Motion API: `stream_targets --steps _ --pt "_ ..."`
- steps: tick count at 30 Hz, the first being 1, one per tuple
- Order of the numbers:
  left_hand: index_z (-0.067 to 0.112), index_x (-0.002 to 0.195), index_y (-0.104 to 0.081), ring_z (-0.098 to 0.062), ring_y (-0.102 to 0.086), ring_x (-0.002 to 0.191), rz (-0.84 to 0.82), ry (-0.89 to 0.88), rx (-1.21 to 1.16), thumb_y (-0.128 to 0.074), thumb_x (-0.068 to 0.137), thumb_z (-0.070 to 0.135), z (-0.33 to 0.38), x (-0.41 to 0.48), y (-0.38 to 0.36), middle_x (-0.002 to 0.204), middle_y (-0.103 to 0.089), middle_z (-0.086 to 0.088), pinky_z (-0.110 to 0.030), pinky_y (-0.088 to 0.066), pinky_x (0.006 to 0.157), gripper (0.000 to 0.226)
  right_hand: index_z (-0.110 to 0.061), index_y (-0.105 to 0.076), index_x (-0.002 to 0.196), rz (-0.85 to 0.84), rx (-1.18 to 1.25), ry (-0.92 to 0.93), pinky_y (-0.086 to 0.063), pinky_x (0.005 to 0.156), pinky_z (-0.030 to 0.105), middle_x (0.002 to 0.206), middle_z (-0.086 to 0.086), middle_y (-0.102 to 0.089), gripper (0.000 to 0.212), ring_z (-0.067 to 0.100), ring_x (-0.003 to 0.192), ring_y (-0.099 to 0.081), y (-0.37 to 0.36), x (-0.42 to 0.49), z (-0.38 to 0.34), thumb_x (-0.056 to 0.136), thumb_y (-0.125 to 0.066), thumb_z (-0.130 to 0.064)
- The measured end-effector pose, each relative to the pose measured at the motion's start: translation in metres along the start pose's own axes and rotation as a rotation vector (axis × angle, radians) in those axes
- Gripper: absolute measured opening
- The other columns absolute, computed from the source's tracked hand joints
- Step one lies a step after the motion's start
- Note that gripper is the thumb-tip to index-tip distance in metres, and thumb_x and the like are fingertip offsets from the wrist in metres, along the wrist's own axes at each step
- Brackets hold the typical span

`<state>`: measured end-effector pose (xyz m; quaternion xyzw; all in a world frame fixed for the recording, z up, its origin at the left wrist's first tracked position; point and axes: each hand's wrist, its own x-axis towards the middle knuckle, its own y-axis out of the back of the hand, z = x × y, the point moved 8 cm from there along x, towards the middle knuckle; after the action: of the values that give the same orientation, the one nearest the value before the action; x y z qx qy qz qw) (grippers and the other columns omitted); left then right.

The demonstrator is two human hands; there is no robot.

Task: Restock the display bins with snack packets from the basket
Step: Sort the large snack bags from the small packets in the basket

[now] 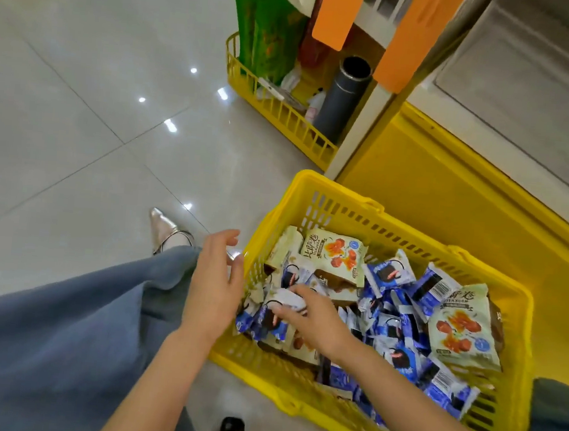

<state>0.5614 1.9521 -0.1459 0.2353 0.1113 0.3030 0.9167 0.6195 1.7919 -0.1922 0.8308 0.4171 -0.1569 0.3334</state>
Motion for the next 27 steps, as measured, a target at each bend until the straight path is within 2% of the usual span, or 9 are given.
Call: stream_targets --steps 3,6,8,11,14,16,19,23,27 --pt "0.034 0.113 -0.048 0.008 -0.05 0.081 -0.068 -0.021 -0.131 -0.051 0.092 0.029 0.015 0.006 -0.001 0.104 -0.054 0.015 -0.005 -0.039 0.067 0.022 -0.032 -0.062 0.092 0.075 0.104 0.114 -0.042 0.061 0.004 0.076 -0.02 -0.06 0.01 -0.014 0.069 -0.056 0.035 -0.001 -0.033 0.084 -0.067 -0.033" --pt "0.028 0.117 -0.051 0.004 -0.057 0.093 -0.364 0.103 -0.327 -0.052 0.085 0.045 0.018 0.003 -0.023 0.11 -0.059 0.012 -0.013 -0.047 0.078 0.036 -0.022 -0.069 0.087 0.115 0.246 0.214 -0.045 0.059 0.012 0.073 0.003 -0.066 0.01 0.002 0.064 -0.057 0.046 0.006 -0.062 0.089 -0.06 -0.027" --pt "0.027 0.112 -0.054 0.001 -0.061 0.088 -0.351 0.09 -0.296 -0.055 0.086 0.043 0.02 0.003 -0.022 0.099 -0.064 0.01 -0.014 -0.048 0.074 0.03 -0.015 -0.07 0.091 0.142 0.302 0.244 -0.054 0.067 0.027 0.087 0.023 -0.066 0.019 0.019 0.074 -0.063 0.047 0.014 -0.077 0.094 -0.053 -0.024" --pt "0.027 0.103 -0.056 0.003 -0.062 0.079 -0.226 0.073 -0.274 -0.058 0.088 0.034 0.02 0.01 -0.008 0.087 -0.066 0.011 -0.011 -0.047 0.065 0.017 -0.031 -0.065 0.097 0.199 0.336 0.297 -0.056 0.076 0.028 0.093 0.002 -0.069 0.023 0.013 0.087 -0.066 0.043 0.021 -0.084 0.098 -0.045 -0.02" --pt "0.025 0.103 -0.056 -0.003 -0.064 0.079 -0.098 0.128 -0.29 -0.059 0.088 0.03 0.011 0.015 0.008 0.088 -0.066 0.009 -0.02 -0.052 0.067 0.016 -0.025 -0.054 0.116 0.343 -0.057 0.227 -0.048 0.083 0.021 0.109 -0.006 -0.059 0.022 0.002 0.095 -0.057 0.045 0.026 -0.052 0.099 -0.041 -0.025" --pt "0.024 0.104 -0.054 -0.006 -0.065 0.082 -0.042 0.154 -0.29 -0.058 0.088 0.031 0.004 0.019 0.017 0.09 -0.066 0.01 -0.023 -0.053 0.068 0.018 -0.009 -0.038 0.136 0.277 -0.347 0.021 -0.04 0.097 0.025 0.131 0.007 -0.044 0.04 0.014 0.115 -0.046 0.036 0.033 -0.013 0.1 -0.041 -0.026" --pt "0.022 0.106 -0.051 -0.005 -0.065 0.084 -0.006 0.181 -0.302 -0.057 0.089 0.029 -0.003 0.021 0.023 0.091 -0.065 0.01 -0.025 -0.054 0.067 0.02 0.001 -0.024 0.142 0.233 -0.398 -0.159 -0.028 0.107 0.028 0.141 0.017 -0.031 0.055 0.027 0.128 -0.036 0.029 0.041 0.016 0.099 -0.044 -0.027" --pt "0.023 0.102 -0.05 -0.003 -0.066 0.08 -0.006 0.189 -0.339 -0.056 0.09 0.026 -0.004 0.019 0.019 0.089 -0.065 0.011 -0.015 -0.052 0.062 0.014 -0.003 -0.039 0.137 0.242 -0.375 -0.185 -0.033 0.104 0.033 0.137 0.015 -0.044 0.051 0.028 0.127 -0.04 0.024 0.057 0.013 0.095 -0.052 -0.029" --pt "0.027 0.102 -0.051 -0.005 -0.068 0.078 -0.01 0.187 -0.407 -0.056 0.09 0.028 -0.001 0.019 0.017 0.089 -0.069 0.005 -0.01 -0.048 0.058 0.013 -0.004 -0.054 0.125 0.218 -0.352 -0.192 -0.042 0.076 0.029 0.117 0.016 -0.062 0.039 0.028 0.102 -0.059 0.029 0.057 0.014 0.093 -0.057 -0.026"
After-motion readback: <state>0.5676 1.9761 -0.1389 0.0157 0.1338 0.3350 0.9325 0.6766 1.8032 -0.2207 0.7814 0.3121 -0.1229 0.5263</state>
